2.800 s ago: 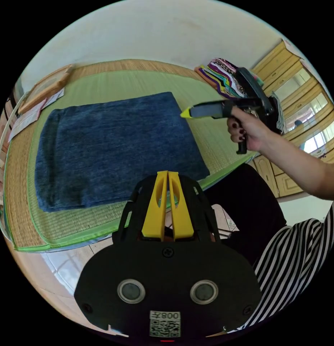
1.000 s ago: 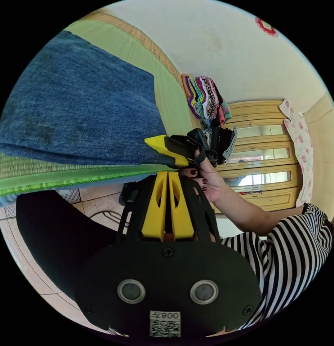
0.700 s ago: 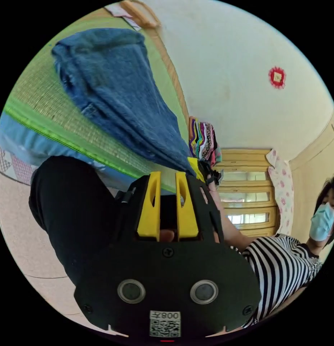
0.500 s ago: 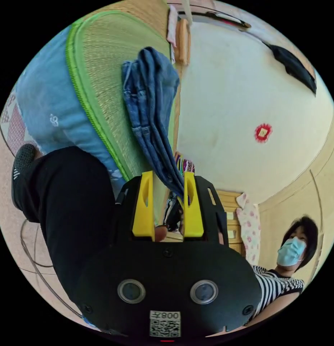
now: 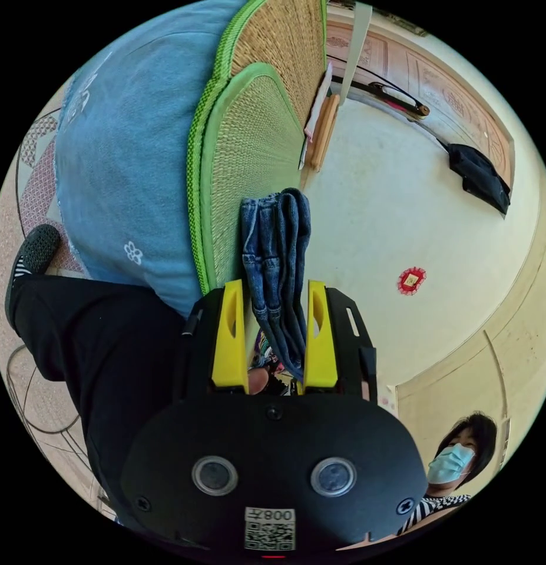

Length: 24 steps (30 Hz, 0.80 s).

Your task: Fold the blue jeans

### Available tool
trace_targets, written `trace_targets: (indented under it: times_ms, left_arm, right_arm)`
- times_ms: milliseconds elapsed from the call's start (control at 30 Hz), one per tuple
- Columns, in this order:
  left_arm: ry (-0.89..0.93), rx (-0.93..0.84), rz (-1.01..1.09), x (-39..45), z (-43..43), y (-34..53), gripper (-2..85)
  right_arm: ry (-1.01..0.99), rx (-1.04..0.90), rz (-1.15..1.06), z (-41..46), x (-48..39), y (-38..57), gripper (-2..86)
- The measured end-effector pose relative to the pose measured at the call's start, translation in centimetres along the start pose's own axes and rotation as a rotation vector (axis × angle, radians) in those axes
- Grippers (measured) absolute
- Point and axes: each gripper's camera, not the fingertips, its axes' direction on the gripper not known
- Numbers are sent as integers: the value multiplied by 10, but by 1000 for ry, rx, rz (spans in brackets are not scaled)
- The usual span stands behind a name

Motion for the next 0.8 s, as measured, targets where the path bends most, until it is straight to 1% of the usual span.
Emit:
trace_targets:
  times_ms: [200, 467, 800]
  left_arm:
    - [-91, -92, 11, 3, 38, -5, 118]
    - [-189, -176, 54, 12, 102, 20, 86]
    - [-235, -170, 46, 20, 202, 61, 80]
  right_arm:
    - [7, 13, 14, -21, 7, 30, 45]
    - [-23, 63, 83, -68, 40, 81, 45]
    - [-8, 90, 77, -129, 56, 125, 48]
